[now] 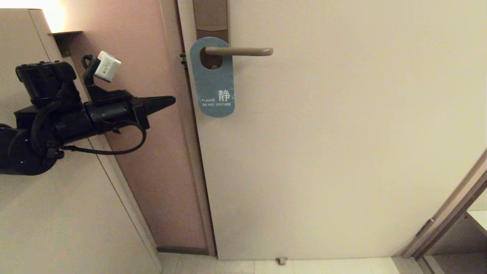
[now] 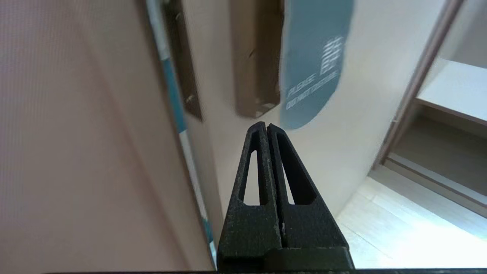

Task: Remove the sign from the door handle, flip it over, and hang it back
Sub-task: Take down the sign

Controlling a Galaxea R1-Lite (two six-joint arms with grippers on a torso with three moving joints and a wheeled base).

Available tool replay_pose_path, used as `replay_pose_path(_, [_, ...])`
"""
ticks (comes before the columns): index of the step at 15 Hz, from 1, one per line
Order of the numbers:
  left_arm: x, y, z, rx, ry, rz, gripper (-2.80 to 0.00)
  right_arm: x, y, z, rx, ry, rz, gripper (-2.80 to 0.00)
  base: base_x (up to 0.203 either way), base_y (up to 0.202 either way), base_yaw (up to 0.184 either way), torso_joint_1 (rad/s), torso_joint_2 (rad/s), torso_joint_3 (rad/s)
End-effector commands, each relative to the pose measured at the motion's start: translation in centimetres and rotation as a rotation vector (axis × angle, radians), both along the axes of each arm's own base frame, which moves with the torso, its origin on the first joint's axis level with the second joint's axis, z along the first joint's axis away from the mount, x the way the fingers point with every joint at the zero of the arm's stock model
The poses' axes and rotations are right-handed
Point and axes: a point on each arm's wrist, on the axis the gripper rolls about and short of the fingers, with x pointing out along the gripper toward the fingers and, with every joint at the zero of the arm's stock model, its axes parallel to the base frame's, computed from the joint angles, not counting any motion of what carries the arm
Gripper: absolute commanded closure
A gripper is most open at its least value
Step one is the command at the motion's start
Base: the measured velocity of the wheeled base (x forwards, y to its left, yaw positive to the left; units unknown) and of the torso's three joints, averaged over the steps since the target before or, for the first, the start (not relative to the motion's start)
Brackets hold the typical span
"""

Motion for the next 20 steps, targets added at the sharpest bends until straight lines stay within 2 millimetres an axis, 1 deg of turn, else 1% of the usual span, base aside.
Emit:
replay_pose_path(1, [0.1, 0.0, 0.4, -0.001, -0.017, -0.01, 0.0, 0.0, 0.0, 0.0, 0.0, 0.001, 0.001, 0.0, 0.0, 0.0, 0.0, 0.0, 0.0, 0.0])
replay_pose_path(4, [0.2, 0.0, 0.8, -0.015, -0.015, -0.039, 0.0, 0.0, 0.0, 0.0, 0.0, 0.001, 0.001, 0.0, 0.0, 0.0, 0.0, 0.0, 0.0, 0.0])
replay_pose_path(11, [0.3, 0.0, 0.6, -0.028, 0.007, -0.041, 0.0, 0.0, 0.0, 0.0, 0.0, 0.001, 0.001, 0.0, 0.0, 0.0, 0.0, 0.0, 0.0, 0.0])
replay_pose_path(12, [0.3, 0.0, 0.6, -0.028, 0.008, -0.041, -2.8, 0.0, 0.0, 0.0, 0.0, 0.001, 0.001, 0.0, 0.0, 0.0, 0.0, 0.0, 0.0, 0.0])
replay_pose_path(16, [-0.1, -0.1, 0.7, -0.025, -0.001, -0.08, -2.8, 0.0, 0.0, 0.0, 0.0, 0.001, 0.001, 0.0, 0.0, 0.0, 0.0, 0.0, 0.0, 0.0])
replay_pose_path(18, [-0.6, -0.1, 1.1, -0.024, -0.009, -0.094, -2.8, 0.0, 0.0, 0.0, 0.0, 0.001, 0.001, 0.0, 0.0, 0.0, 0.0, 0.0, 0.0, 0.0])
replay_pose_path(20, [-1.0, -0.1, 1.0, -0.023, -0.007, -0.095, -2.8, 0.0, 0.0, 0.0, 0.0, 0.001, 0.001, 0.0, 0.0, 0.0, 0.0, 0.0, 0.0, 0.0])
